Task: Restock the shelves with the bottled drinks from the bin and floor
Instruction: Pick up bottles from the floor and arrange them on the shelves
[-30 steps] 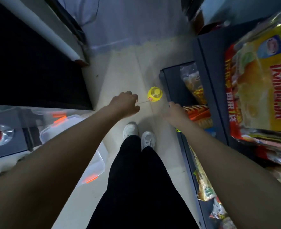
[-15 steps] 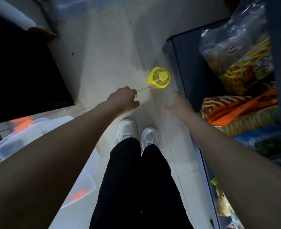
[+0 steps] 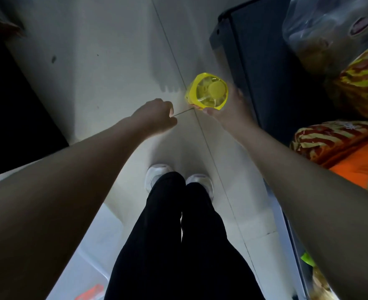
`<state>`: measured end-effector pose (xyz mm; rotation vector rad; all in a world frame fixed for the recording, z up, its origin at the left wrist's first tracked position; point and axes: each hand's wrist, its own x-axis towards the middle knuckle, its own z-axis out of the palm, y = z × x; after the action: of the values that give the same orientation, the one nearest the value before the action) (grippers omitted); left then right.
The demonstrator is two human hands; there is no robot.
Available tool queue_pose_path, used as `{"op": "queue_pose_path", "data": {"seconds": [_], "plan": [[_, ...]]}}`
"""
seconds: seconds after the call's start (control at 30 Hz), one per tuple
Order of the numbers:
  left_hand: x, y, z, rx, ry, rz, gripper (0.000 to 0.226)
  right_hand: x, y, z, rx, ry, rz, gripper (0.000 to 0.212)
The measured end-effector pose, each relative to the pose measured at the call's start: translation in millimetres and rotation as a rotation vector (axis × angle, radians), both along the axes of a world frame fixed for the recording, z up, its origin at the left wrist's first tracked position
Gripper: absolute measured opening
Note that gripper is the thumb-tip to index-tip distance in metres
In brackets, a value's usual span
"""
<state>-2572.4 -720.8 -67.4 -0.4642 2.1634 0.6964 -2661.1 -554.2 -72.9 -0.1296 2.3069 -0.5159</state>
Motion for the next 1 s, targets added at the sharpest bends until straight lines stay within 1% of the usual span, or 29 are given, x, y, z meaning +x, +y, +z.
{"op": "queue_pose_path", "data": {"seconds": [0.07, 0.23, 0.37, 0.53, 0.73, 0.87, 1.0], "plan": [[-2.7, -1.7, -6.5, 0.002, -0.005, 0.002, 0.034, -1.6, -2.4, -4.3, -0.06, 0.024, -0.01, 0.078], [-5.6, -6.8, -12.3, -0.004, -0.009, 0.014, 0.034, -1.6, -9.5, -7.2, -0.185, 0.086, -0.089, 0.062], [-6.7, -10.6, -8.9, -0.001, -0.002, 0.031, 0.033, 0.9, -9.3, -5.1, -0.254, 0.066, -0.176, 0.059], [-7.9, -11.5, -4.5, 0.006, 0.008, 0.044, 0.032, 0.4, -9.7, -2.4, -0.22, 0.092, -0.167, 0.054], [-7.3, -12.2, 10.8, 0.003, 0.02, 0.067, 0.031, 1.2, -8.4, 18.2, -0.203, 0.112, -0.183, 0.055], [-6.4, -10.5, 38.6, -0.004, 0.029, 0.08, 0.031, 3.3, -2.2, 47.8, -0.2, 0.11, -0.195, 0.052], [-2.6, -9.6, 84.8, -0.022, 0.061, 0.075, 0.031, 4.6, 1.0, 93.2, -0.206, 0.151, -0.18, 0.049]]}}
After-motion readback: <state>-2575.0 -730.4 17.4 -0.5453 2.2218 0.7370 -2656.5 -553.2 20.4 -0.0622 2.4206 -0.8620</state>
